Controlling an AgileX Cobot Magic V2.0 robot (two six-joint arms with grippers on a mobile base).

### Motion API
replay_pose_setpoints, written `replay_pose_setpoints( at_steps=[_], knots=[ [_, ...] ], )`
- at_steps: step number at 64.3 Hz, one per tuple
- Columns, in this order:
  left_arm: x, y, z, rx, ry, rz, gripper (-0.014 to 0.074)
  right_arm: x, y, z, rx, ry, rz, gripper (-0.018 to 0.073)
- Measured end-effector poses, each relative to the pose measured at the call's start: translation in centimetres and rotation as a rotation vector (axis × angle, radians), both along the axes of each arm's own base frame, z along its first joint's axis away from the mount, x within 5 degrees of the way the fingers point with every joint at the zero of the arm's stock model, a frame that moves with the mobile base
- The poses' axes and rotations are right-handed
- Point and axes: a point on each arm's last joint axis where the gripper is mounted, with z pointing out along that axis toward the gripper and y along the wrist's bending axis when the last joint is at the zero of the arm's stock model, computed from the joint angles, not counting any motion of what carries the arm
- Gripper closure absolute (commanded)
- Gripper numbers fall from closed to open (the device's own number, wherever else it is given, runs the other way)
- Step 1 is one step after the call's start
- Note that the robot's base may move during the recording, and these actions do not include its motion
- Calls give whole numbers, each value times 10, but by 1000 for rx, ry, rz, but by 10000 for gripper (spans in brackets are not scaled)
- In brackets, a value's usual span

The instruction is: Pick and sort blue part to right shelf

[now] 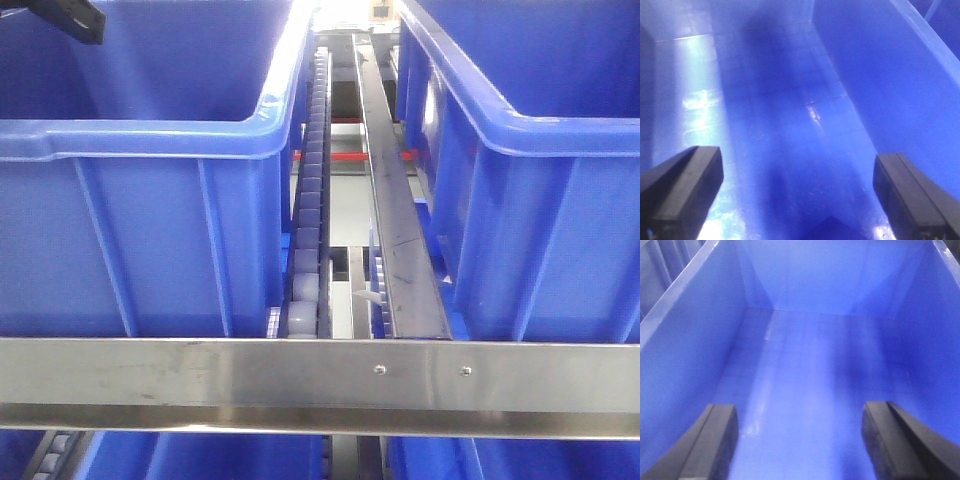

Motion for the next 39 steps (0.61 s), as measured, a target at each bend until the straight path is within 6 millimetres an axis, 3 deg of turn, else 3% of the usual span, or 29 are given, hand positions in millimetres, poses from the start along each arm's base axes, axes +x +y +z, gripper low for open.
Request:
replay_pose_setpoints(
  at_steps=[12, 14, 18, 30, 39],
  knots=[
    [0, 0, 0, 0, 0, 0, 475, 0, 0, 0, 1, 2, 0, 510],
    [0, 0, 0, 0, 1, 0, 475, 0, 0, 0, 1, 4, 0, 559],
    [0, 0, 0, 0, 1, 0, 447, 0, 0, 0, 1, 4, 0, 519],
    [1, 1, 2, 3, -25, 7, 472, 0, 0, 0, 1, 4, 0, 517],
    [4, 15, 3, 3, -28, 58, 472, 0, 0, 0, 1, 4, 0, 533]
  ],
)
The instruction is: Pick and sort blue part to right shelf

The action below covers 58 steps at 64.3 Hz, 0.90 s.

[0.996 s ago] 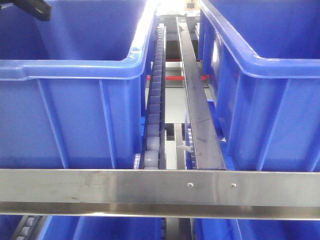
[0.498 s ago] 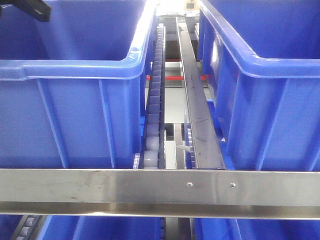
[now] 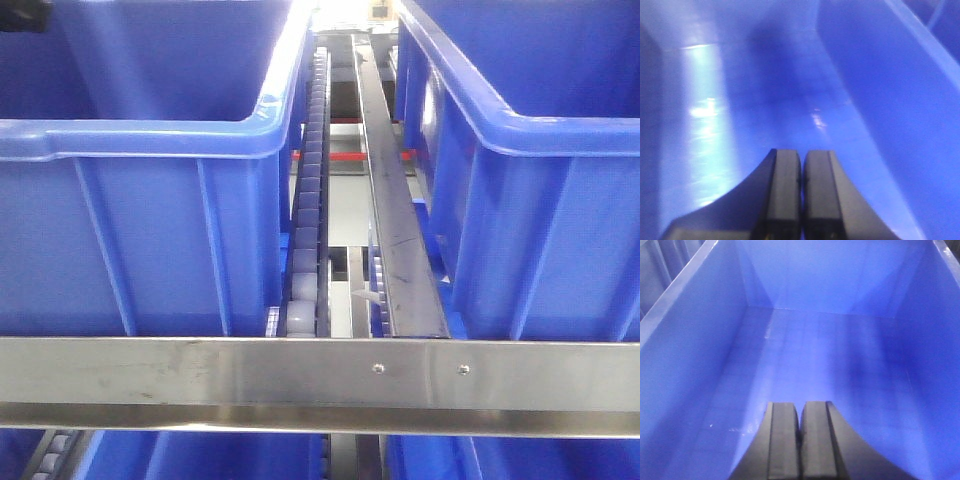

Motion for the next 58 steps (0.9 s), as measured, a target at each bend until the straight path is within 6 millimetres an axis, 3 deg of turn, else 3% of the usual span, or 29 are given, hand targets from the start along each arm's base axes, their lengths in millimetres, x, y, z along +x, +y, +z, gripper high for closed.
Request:
replay_pose_setpoints(
  at_steps=[10, 22, 44, 58],
  knots=[
    [-12, 21, 14, -37, -50, 76, 472, -4, 0, 5, 1, -22, 0, 545],
    [-59, 47, 24, -58, -160, 163, 472, -25, -1, 14, 5, -107, 0, 545],
    [-153, 65, -16, -80, -340, 236, 472, -85, -4, -19, 10, -191, 0, 545],
    [-185, 66, -34, -97, -445, 233, 472, -115, -6, -34, 15, -285, 0, 545]
  ],
)
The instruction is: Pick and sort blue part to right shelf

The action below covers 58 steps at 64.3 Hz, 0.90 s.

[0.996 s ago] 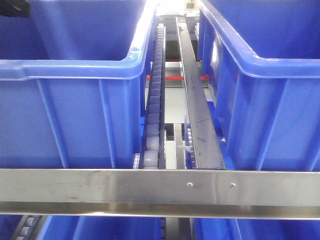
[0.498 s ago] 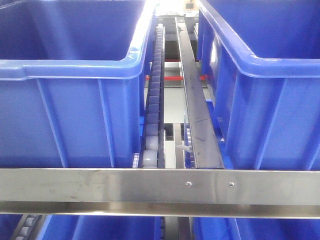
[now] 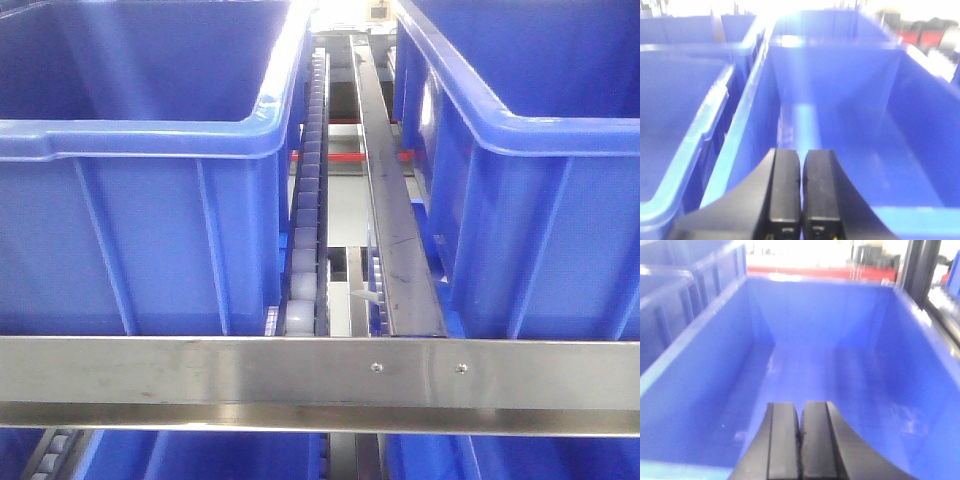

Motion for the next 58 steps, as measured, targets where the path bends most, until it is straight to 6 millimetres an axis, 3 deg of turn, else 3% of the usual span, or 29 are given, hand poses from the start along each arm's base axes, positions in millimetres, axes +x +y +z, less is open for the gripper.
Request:
replay_pose_setpoints(
  at_steps=[40, 58],
  knots=[
    [-7, 0, -1, -4, -35, 0, 472, -7, 0, 1, 2, -42, 0, 546],
    [-7, 0, -1, -4, -35, 0, 472, -22, -2, -13, 30, -64, -16, 546]
  ],
)
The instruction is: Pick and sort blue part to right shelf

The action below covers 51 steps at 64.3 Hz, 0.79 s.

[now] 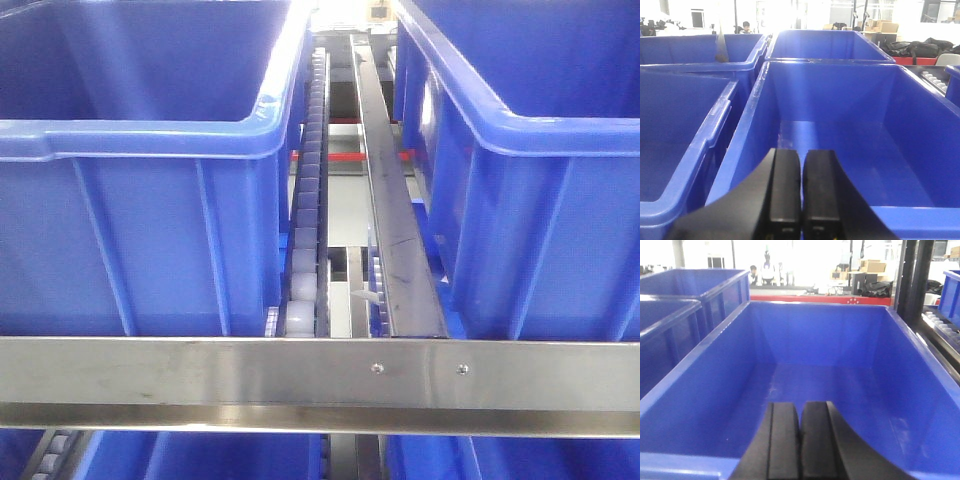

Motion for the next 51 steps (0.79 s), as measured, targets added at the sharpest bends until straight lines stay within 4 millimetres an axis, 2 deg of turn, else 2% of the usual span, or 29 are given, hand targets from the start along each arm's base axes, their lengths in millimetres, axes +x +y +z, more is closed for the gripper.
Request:
replay_pose_setpoints(
  at_steps=[11, 24, 51],
  knots=[
    [0, 0, 0, 0, 0, 0, 472, -10, -1, -21, 7, 30, -17, 546],
    [0, 0, 0, 0, 2, -1, 472, -11, -2, -50, 6, 63, -31, 546],
    [0, 0, 0, 0, 1, -1, 472, -11, -2, -48, 8, 21, -34, 546]
  ],
)
